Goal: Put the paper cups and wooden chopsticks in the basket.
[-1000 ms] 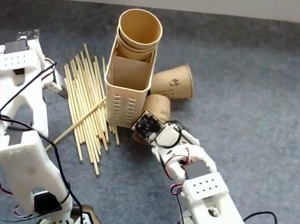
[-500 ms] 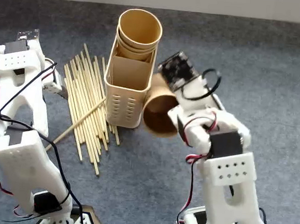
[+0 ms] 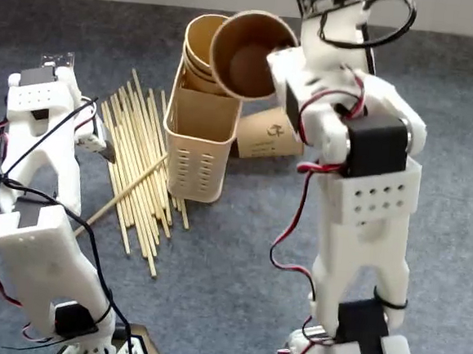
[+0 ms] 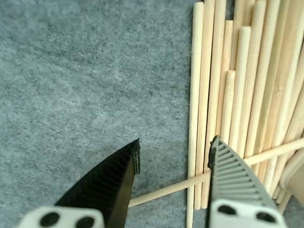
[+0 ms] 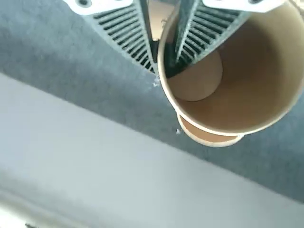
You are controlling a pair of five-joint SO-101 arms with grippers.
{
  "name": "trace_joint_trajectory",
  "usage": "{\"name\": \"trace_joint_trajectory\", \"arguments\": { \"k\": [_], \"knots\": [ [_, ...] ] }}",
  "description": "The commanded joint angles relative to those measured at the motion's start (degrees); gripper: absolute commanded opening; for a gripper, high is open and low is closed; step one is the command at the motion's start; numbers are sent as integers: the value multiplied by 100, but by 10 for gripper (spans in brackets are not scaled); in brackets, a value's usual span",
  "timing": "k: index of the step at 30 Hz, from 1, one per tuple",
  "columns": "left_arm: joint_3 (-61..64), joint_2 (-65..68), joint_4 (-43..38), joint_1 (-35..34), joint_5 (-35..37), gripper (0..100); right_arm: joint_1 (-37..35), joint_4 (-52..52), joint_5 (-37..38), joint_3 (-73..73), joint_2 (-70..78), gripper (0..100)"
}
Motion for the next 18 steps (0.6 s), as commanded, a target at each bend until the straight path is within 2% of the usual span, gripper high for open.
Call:
{"name": "trace_joint_trajectory", "arguments": {
  "k": [1, 9, 18],
  "knots": [
    [-22, -57, -44, 110, -53, 242, 66, 75, -88, -998, 268, 6],
    [-4, -66, -158, 171, -44, 242, 40, 84, -105, -2105, 488, 6],
    [4, -66, -114, 171, -44, 242, -338, -690, -308, -971, 1182, 6]
  ]
}}
